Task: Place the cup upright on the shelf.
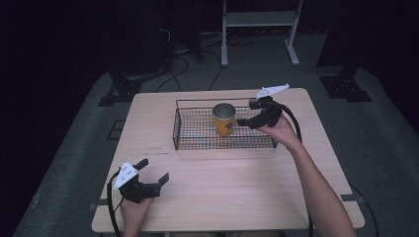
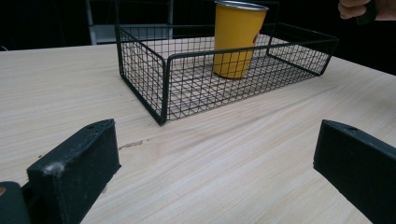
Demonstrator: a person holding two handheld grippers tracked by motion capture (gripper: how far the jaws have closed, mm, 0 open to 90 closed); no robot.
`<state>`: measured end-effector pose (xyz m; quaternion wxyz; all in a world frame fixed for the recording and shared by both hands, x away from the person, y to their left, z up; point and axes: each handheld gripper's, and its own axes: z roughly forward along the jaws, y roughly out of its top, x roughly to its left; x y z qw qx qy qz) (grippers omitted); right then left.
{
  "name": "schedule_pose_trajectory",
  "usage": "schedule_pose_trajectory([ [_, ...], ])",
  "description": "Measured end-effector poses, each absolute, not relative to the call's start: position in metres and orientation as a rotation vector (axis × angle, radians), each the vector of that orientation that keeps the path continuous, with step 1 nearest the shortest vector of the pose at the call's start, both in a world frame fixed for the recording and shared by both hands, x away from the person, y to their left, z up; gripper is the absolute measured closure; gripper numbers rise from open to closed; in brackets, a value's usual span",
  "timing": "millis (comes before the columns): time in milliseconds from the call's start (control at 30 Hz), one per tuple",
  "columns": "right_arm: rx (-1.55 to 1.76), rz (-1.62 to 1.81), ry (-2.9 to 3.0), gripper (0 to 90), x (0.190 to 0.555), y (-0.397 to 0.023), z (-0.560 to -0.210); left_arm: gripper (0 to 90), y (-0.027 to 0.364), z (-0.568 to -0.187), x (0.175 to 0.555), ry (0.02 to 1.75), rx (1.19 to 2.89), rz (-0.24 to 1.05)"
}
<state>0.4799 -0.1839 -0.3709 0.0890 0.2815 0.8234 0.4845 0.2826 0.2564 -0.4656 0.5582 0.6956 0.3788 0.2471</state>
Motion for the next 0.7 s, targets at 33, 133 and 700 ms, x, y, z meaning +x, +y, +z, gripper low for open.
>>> schedule_pose_trajectory([
  [33, 0.836, 1.442, 2.453, 0.0, 0.479, -0.184, -0.371, 0.0, 0.256, -0.466, 0.283, 0.892, 1.642, 0.584],
  [133, 0.826, 1.463, 2.457, 0.0, 0.477, -0.185, -0.368, 0.0, 0.257, -0.466, 0.282, 0.892, 1.64, 0.586],
  [700, 0.787, 1.486, 2.471, 0.0, 0.455, -0.196, -0.368, 0.0, 0.256, -0.466, 0.282, 0.892, 1.645, 0.587],
])
